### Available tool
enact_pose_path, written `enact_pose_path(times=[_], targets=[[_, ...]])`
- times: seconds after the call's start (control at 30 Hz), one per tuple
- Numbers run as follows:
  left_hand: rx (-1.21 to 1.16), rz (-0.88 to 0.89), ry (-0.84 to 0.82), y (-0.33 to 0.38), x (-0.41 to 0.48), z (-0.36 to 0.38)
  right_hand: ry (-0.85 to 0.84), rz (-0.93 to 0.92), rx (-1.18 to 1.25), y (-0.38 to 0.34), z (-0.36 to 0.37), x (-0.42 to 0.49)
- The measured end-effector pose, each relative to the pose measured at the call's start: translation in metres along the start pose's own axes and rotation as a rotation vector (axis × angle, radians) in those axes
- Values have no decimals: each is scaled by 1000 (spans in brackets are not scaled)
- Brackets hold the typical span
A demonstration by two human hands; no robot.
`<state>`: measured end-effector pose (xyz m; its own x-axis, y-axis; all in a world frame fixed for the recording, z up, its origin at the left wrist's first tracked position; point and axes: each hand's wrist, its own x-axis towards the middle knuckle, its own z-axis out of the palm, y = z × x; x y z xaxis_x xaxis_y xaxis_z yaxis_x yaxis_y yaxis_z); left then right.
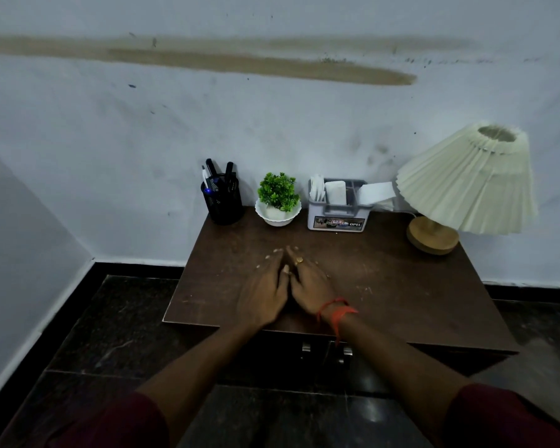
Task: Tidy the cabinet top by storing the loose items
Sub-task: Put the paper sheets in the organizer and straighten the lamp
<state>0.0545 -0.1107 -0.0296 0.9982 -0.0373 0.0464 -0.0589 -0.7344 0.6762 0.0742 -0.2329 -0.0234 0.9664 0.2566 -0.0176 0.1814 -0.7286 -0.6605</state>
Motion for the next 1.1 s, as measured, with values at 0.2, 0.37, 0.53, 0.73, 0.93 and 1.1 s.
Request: enact_pose_path(times=[0.2, 0.37, 0.53, 0.73, 0.93, 1.1], targets=[[350, 127, -44, -9, -40, 1, -6, -110, -357, 7, 7, -41], [584, 178, -58, -15, -69, 1, 8, -52, -531, 12, 11, -69], [647, 149, -49, -11, -82, 2, 18, -33, -577, 13, 7, -85], [647, 94, -64, -6, -85, 1, -44, -25, -551, 18, -1, -90], [602, 14, 30, -32, -92, -23, 7, 95, -541, 45, -34, -111], [642, -69, 19, -56, -104, -50, 27, 252, -496, 75, -71, -133]])
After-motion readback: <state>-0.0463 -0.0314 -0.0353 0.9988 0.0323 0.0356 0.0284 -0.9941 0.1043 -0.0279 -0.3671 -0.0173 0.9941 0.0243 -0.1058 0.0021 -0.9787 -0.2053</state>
